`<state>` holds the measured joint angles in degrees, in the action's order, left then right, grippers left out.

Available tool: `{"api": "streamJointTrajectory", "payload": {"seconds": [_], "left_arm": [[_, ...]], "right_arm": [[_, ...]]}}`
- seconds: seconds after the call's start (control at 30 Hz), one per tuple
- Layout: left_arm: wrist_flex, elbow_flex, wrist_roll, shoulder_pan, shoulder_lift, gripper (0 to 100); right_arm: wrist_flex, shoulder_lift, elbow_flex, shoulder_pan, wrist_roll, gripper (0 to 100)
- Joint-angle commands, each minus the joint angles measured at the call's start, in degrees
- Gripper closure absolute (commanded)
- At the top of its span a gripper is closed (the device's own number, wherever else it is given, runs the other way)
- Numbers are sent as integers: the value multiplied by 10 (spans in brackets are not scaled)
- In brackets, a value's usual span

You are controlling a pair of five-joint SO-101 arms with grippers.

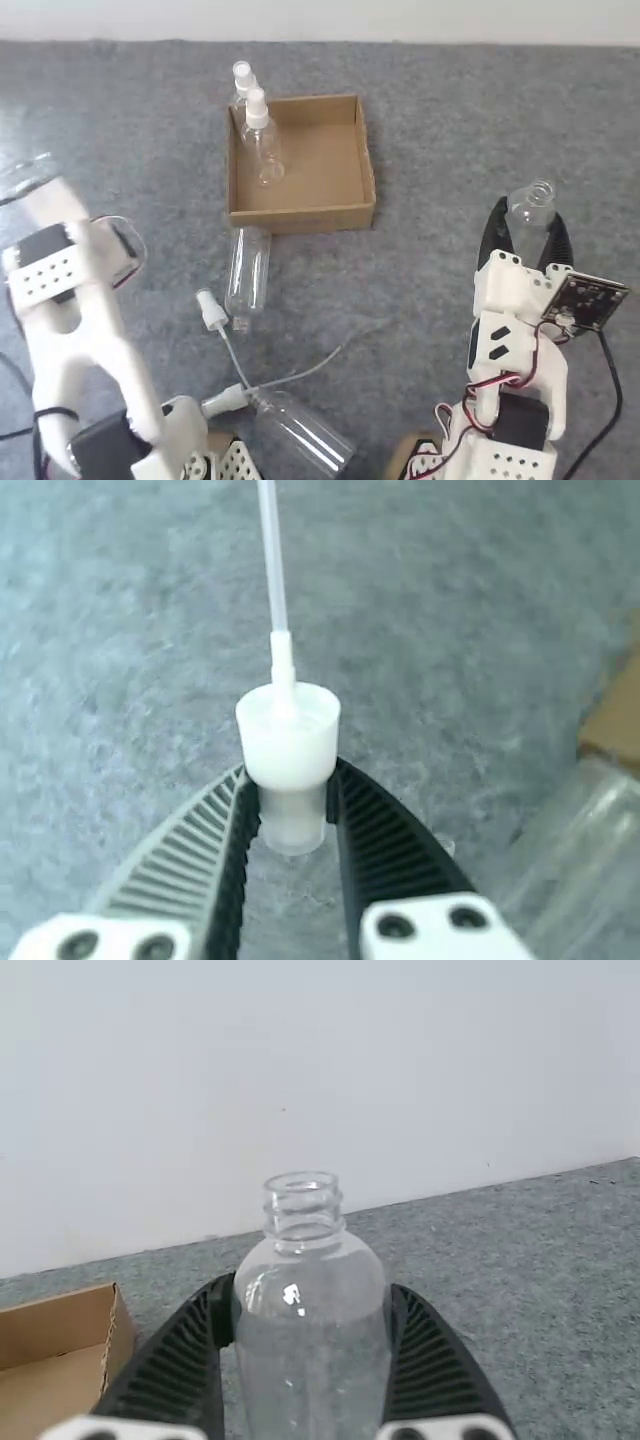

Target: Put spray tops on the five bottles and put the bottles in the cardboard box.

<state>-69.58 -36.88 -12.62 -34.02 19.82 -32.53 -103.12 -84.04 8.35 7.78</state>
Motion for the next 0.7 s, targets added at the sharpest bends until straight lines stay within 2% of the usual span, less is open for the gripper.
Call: {"api": "streamJointTrajectory", "payload": {"seconds": [0.0, 0.2, 0.37, 0.5, 0.67], "left_arm": [[16, 6, -85, -38, 5, 988], [18, -34, -98, -41, 7, 988], [45, -62, -234, -47, 6, 988], [65, -99, -268, -48, 3, 988], [68, -121, -393, -48, 2, 986]], "right_arm": [[15, -7, 4, -4, 0, 992], [15, -7, 4, -4, 0, 992], [15, -7, 4, -4, 0, 992], [15, -7, 4, -4, 0, 992], [15, -7, 4, -4, 0, 992]]}}
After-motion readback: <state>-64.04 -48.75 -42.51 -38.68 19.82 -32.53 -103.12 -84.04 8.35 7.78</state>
